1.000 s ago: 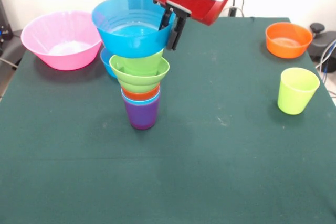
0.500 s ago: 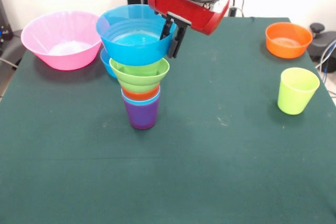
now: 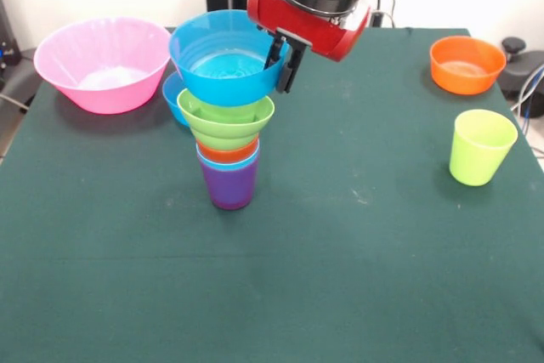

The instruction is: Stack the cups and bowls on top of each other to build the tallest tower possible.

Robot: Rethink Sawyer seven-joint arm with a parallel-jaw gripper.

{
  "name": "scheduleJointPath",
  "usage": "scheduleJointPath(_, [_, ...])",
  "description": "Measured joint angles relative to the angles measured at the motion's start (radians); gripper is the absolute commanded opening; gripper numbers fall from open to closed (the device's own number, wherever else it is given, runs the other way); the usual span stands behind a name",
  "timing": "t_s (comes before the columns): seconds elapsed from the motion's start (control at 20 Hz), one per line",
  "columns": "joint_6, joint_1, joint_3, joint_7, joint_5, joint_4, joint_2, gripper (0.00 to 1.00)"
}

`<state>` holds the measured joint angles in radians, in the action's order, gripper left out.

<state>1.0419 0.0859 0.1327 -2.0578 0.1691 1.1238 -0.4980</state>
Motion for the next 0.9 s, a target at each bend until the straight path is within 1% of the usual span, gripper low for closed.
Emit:
scheduleJointPath(0.35, [-0.053,0.000,0.000,0.000,0.000,0.047,-0.006,0.00])
scheduleJointPath(0.65, [-0.078,0.000,0.000,0.000,0.000,0.049,-0.008,0.00])
scheduleJointPath(0.9, [-0.080,0.000,0.000,0.000,0.000,0.049,-0.010,0.00])
